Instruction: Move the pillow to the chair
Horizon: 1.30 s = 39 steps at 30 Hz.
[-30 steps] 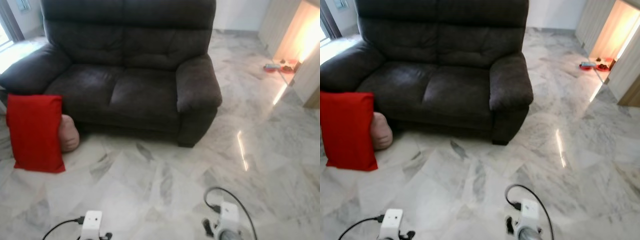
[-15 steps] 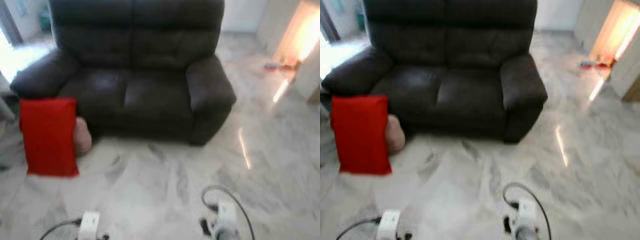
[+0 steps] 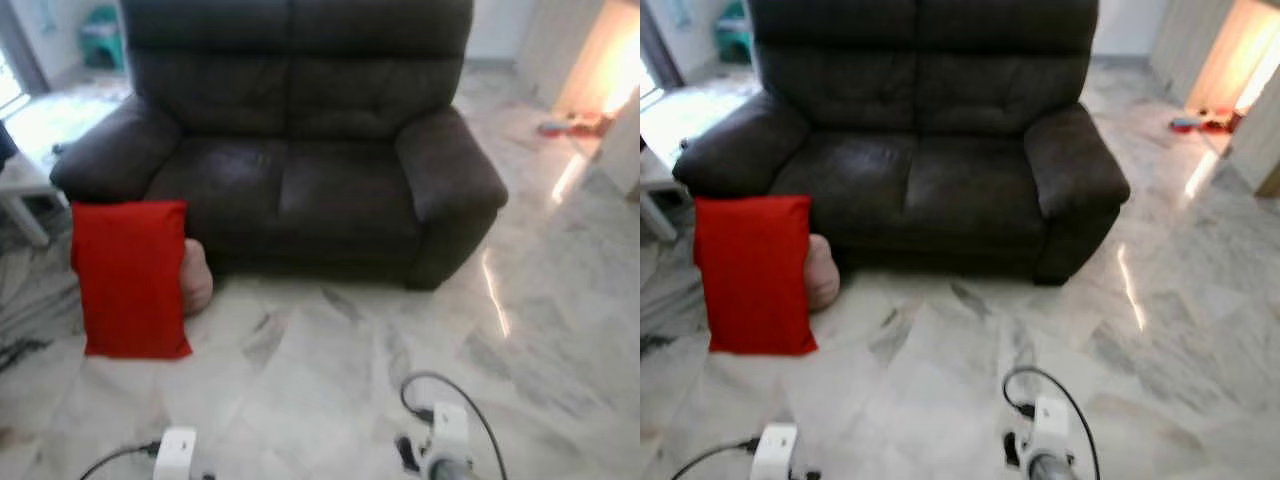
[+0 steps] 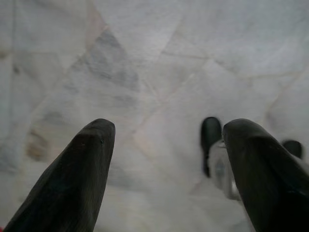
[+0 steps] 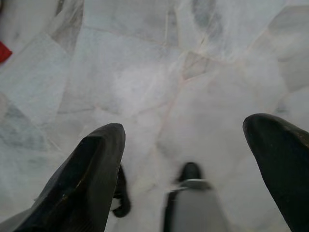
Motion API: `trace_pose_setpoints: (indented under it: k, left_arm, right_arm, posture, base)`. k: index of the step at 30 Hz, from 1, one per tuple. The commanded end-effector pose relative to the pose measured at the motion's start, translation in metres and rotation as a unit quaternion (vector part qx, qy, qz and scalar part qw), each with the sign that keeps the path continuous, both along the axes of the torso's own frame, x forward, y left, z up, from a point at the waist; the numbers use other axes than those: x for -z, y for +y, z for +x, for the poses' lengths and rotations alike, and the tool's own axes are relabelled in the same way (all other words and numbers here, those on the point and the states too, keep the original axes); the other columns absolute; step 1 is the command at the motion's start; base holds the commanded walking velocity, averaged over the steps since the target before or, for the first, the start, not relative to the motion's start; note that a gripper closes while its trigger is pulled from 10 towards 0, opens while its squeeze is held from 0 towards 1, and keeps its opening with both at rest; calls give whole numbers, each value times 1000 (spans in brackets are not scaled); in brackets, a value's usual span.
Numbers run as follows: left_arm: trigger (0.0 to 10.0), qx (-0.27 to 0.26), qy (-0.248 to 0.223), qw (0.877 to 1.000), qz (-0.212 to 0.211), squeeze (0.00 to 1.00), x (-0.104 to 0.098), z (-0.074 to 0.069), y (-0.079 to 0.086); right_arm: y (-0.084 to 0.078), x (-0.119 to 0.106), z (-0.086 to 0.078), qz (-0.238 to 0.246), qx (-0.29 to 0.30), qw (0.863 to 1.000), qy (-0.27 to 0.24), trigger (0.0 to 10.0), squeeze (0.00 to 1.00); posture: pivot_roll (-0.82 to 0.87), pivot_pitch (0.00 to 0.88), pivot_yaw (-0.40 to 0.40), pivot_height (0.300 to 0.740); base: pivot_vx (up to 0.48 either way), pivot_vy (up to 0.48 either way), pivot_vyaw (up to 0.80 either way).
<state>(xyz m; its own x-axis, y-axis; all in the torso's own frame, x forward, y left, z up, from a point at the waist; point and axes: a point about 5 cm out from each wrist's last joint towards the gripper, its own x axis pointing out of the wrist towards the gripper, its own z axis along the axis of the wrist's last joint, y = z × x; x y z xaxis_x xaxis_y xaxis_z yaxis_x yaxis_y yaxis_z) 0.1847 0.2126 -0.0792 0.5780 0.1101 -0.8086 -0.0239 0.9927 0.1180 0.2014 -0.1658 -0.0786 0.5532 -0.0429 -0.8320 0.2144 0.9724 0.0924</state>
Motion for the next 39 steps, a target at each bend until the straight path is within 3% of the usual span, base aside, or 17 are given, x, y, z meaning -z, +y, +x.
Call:
trace_pose_setpoints:
  k: [1,39]
  left_arm:
    - [10000,11,4,1000,-4,0,2,0,-6]
    - [10000,20,6,1000,-2,0,1,0,-6]
  right_arm:
    - [-10,2,-6,-10,9,1000,9,10000,0]
    - [-9,2,-5,-12,-5,1000,8,10000,0]
  posture:
    - [34,0,7,740]
    - [34,0,5,740]
  base:
    - [0,480,0]
    - [0,475,0]
